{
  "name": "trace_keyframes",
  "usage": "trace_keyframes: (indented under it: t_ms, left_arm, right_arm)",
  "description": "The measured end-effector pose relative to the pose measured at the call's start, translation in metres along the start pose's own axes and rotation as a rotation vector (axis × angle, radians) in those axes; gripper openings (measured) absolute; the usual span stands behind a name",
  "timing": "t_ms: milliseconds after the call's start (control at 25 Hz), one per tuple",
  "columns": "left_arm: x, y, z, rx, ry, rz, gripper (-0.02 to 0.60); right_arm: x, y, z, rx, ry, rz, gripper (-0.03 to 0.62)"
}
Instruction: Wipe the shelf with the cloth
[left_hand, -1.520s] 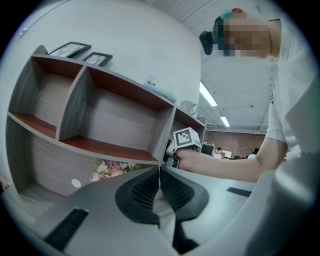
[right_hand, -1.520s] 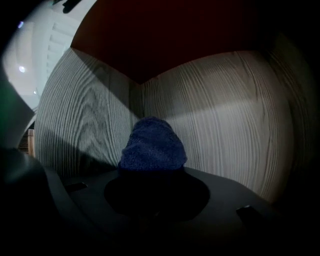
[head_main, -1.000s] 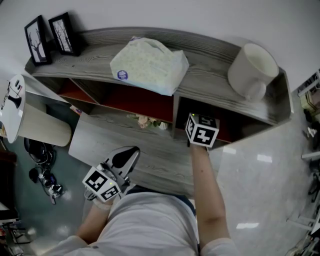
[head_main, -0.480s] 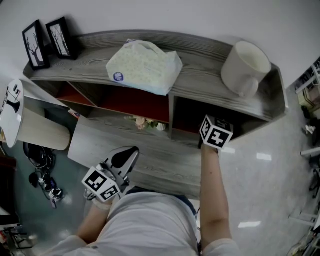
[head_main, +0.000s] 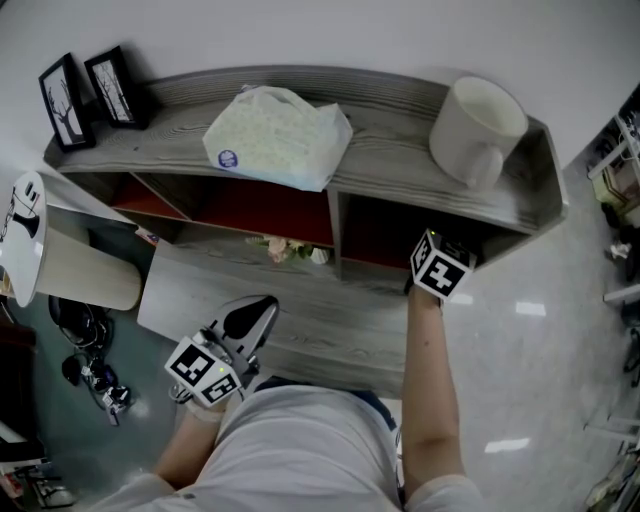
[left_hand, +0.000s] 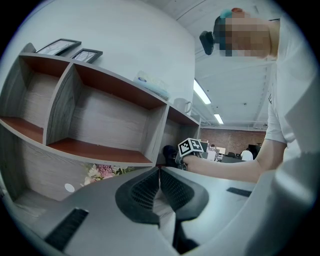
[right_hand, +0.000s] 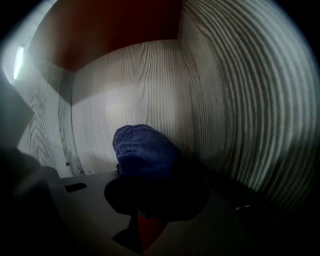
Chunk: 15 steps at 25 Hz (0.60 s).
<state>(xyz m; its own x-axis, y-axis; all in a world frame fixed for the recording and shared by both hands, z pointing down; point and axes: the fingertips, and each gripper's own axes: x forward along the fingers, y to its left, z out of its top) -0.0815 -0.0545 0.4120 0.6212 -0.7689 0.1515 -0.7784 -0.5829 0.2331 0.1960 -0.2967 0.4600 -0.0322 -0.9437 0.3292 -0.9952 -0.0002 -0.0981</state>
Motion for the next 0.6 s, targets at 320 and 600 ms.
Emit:
trace_keyframes:
  t_ms: [320,600]
  left_arm:
    - [-0.003,0.004,-0.003,-0.009,0.003,0.005,0.02]
    - [-0.001,0.003,-0.002,-0.009,0.001,-0.006,0.02]
  right_arm:
    - [-0.01,0.005,0.013,0.083,-0.13,0.011,0.092]
    - [-0.029,0.071,0.047,-0.19,-0.248,0.189,0.092]
